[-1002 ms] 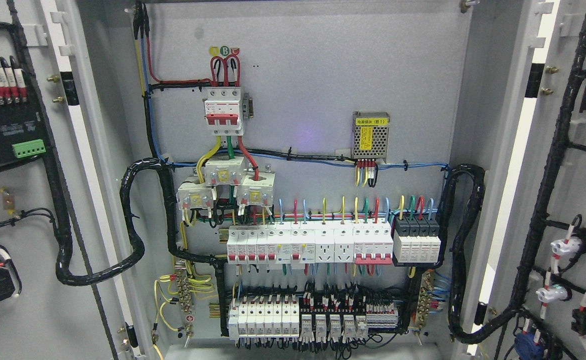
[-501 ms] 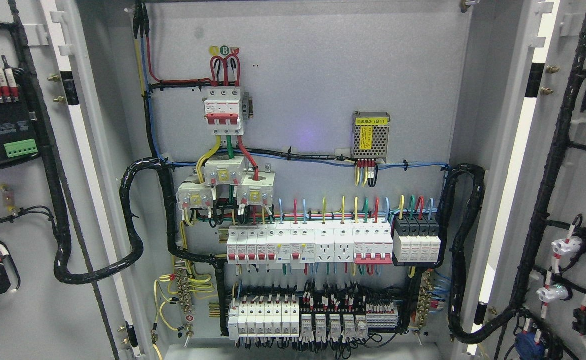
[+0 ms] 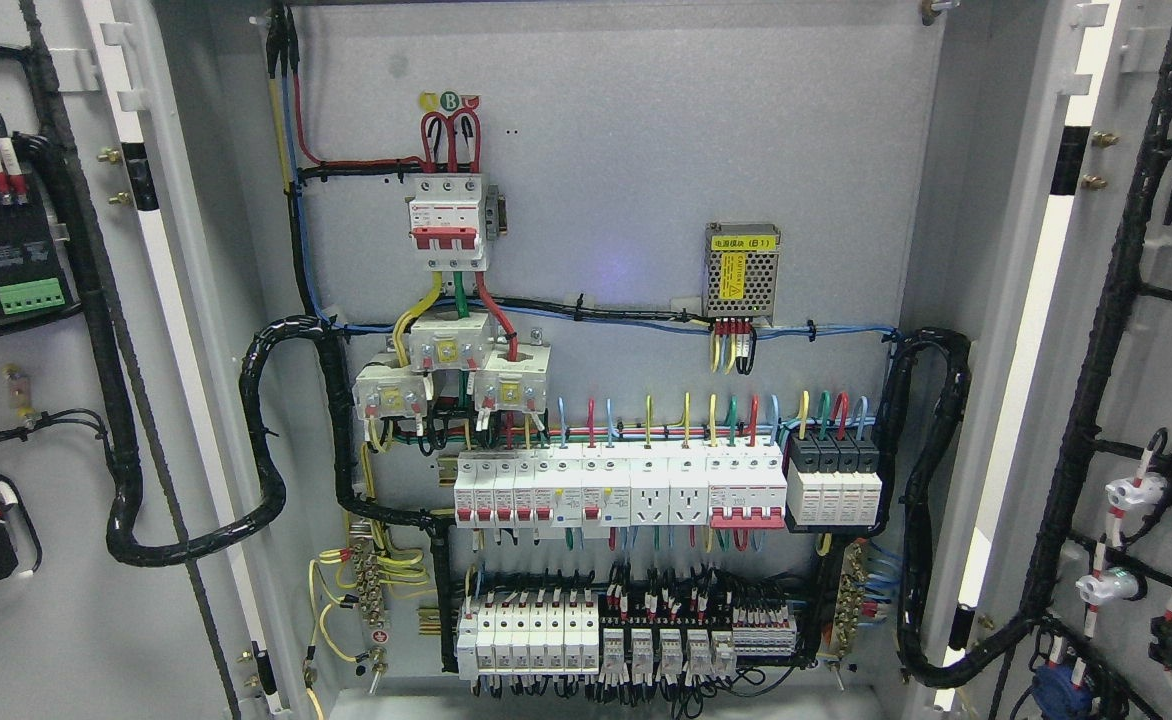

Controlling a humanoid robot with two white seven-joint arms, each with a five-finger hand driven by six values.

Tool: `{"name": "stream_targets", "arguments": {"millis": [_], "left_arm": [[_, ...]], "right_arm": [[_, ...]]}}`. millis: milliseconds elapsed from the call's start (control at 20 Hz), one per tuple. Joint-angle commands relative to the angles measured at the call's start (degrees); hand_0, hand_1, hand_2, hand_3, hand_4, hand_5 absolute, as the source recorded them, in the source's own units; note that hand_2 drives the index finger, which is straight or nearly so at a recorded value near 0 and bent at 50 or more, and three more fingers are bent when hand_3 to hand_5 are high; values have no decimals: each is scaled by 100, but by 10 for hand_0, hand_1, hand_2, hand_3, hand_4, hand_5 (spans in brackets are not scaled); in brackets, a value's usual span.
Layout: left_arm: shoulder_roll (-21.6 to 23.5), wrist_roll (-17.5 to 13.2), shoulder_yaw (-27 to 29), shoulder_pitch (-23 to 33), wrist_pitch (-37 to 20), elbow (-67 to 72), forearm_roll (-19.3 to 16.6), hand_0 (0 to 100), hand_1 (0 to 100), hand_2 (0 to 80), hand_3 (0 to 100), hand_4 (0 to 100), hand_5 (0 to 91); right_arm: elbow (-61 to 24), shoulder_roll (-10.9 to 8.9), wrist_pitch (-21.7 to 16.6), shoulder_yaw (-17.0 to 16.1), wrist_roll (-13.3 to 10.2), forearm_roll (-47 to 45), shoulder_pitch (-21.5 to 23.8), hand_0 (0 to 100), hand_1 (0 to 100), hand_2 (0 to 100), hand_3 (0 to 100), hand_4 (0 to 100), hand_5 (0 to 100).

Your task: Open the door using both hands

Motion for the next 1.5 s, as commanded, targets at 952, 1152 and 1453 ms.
{"name": "stream_targets", "arguments": {"millis": [952,1152,1453], "left_arm": [[110,5,-309,428,-74,-664,234,0,0,0,0,31,0],[13,5,-415,718,-214,-928,279,0,0,0,0,31,0],[-84,5,-599,930,-372,-1201,288,0,0,0,0,31,0]], "right_arm": [[-33,7,-1952,-75,-147,7,294,106,0,0,0,0,0],[-50,15,-1961,-101,-200,-2,373,107,0,0,0,0,0],[-68,7,-1961,-92,-350,7,408,107,0,0,0,0,0]]}}
